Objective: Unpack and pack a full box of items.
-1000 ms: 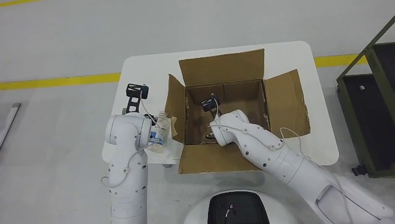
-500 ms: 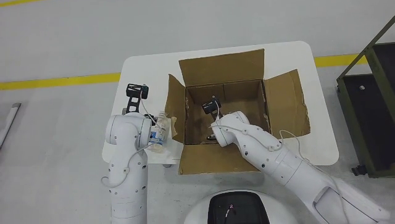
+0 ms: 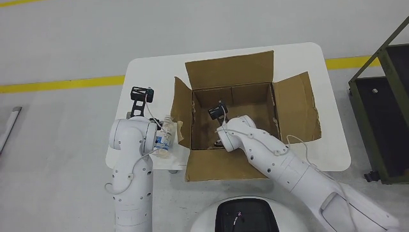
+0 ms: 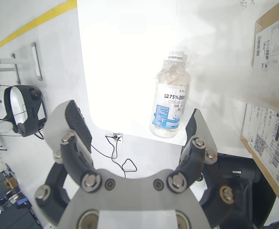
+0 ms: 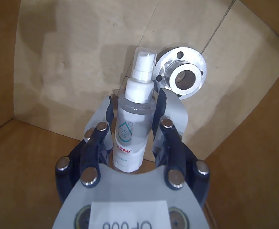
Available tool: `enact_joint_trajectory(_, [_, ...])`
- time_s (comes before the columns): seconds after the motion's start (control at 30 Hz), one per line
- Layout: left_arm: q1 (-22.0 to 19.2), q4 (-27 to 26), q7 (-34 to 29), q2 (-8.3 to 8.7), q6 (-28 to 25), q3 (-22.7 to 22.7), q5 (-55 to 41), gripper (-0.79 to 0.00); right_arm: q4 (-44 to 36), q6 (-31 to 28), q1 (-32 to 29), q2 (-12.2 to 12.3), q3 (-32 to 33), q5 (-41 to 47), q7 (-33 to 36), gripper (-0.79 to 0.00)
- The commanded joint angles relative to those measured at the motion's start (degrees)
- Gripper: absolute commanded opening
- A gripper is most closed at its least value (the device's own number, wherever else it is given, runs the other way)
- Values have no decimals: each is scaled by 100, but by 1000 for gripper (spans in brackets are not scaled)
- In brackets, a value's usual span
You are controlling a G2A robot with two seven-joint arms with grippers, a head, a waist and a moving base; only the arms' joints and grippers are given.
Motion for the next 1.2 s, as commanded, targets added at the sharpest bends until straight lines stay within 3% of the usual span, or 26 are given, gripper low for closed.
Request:
enact_joint_trajectory(0.0, [0, 0, 0, 0, 0, 0, 0, 0, 36, -7, 4, -19, 12, -17, 10, -483])
enact_joint_trajectory(0.07, [0, 0, 0, 0, 0, 0, 0, 0, 80, -5, 10, -37, 27, -39, 21, -603])
enact_joint_trajectory(0.13, [0, 0, 0, 0, 0, 0, 0, 0, 100, -3, 15, -56, 48, -46, 17, -785])
enact_joint_trajectory(0.37, [0, 0, 0, 0, 0, 0, 0, 0, -77, -49, -49, -73, 231, -44, -141, -785])
enact_joint_trajectory(0.53, [0, 0, 0, 0, 0, 0, 0, 0, -688, -204, -304, 43, 623, -85, -377, -785])
enact_joint_trajectory(0.77, [0, 0, 0, 0, 0, 0, 0, 0, -2317, -708, -1200, 376, 1851, 161, -763, -785])
enact_joint_trajectory(0.93, [0, 0, 0, 0, 0, 0, 0, 0, -3392, -1280, -1989, 565, 2871, 839, -1103, -785])
enact_joint_trajectory(1.07, [0, 0, 0, 0, 0, 0, 0, 0, -3676, -1767, -2385, 641, 3430, 1604, -1334, -785])
enact_joint_trajectory(1.17, [0, 0, 0, 0, 0, 0, 0, 0, -3667, -1798, -2408, 646, 3467, 1668, -1344, -785])
